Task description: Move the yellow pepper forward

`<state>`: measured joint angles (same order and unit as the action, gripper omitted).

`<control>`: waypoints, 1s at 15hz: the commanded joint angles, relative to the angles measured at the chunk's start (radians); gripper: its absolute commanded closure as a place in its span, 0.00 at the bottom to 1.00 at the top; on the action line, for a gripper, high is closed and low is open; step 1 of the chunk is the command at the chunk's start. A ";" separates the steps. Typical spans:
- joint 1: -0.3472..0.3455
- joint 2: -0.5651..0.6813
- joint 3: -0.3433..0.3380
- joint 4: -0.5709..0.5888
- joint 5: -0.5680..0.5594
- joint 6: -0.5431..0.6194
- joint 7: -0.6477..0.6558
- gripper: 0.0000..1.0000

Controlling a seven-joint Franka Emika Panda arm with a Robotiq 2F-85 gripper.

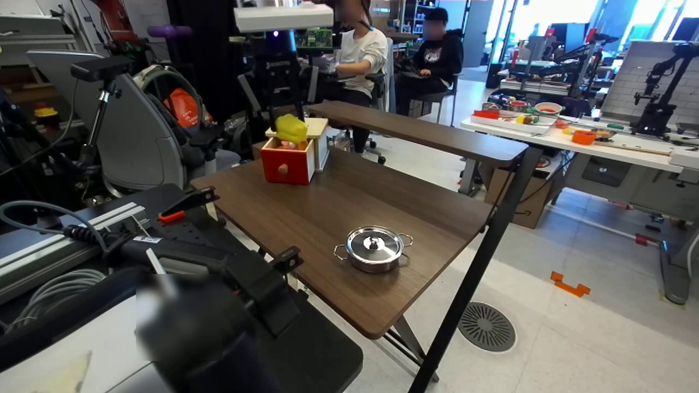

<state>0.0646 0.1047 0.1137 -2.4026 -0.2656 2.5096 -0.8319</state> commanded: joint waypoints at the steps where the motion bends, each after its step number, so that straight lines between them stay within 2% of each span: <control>1: 0.057 0.015 0.044 -0.059 -0.023 0.042 0.042 0.71; 6: 0.109 0.079 0.067 -0.110 -0.090 0.077 0.099 0.71; 10: 0.117 0.162 0.060 -0.092 -0.137 0.133 0.164 0.71; 15: 0.140 0.283 0.017 -0.043 -0.255 0.245 0.304 0.71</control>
<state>0.1776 0.3119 0.1689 -2.4913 -0.4451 2.6957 -0.6117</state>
